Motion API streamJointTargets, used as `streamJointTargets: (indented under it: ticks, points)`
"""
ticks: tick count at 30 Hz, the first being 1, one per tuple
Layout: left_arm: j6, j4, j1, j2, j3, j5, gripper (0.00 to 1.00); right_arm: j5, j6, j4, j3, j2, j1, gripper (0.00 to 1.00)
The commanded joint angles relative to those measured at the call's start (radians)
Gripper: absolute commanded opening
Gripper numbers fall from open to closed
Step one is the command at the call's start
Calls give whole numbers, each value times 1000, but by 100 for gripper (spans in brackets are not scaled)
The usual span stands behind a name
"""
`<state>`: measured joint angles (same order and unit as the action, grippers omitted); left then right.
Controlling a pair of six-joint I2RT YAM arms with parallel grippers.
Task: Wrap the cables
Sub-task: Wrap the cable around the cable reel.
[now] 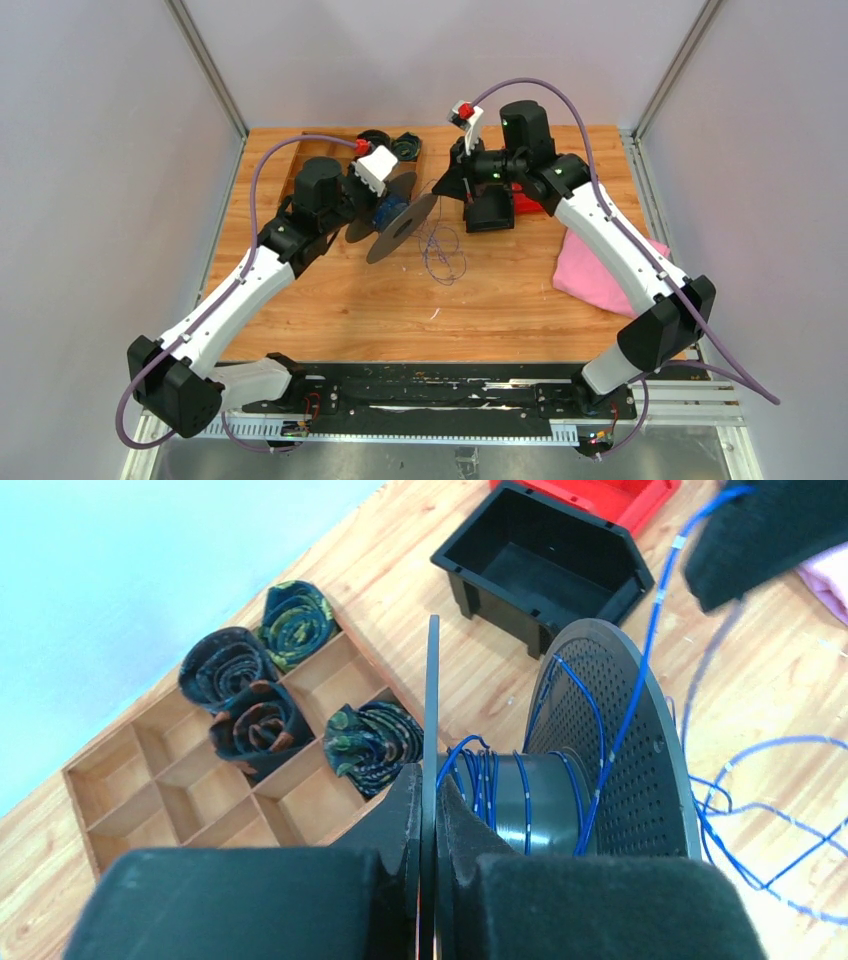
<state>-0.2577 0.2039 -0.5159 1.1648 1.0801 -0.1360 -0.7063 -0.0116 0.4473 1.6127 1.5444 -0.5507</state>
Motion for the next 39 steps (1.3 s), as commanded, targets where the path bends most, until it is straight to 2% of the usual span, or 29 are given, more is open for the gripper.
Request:
streamJointTargets:
  ticks: [1, 13, 24, 39]
  points:
    - [28, -23, -6, -40, 43, -72, 0, 59, -68, 10, 2, 10, 36, 1]
    - [159, -7, 9, -29, 98, -155, 0, 134, -134, -29, -110, 31, 74, 1]
    - [269, -23, 68, -24, 120, -228, 0, 177, -149, -96, -210, 48, 80, 1]
    - [492, -97, 162, -25, 132, -307, 0, 66, -122, -184, -308, 106, 93, 1]
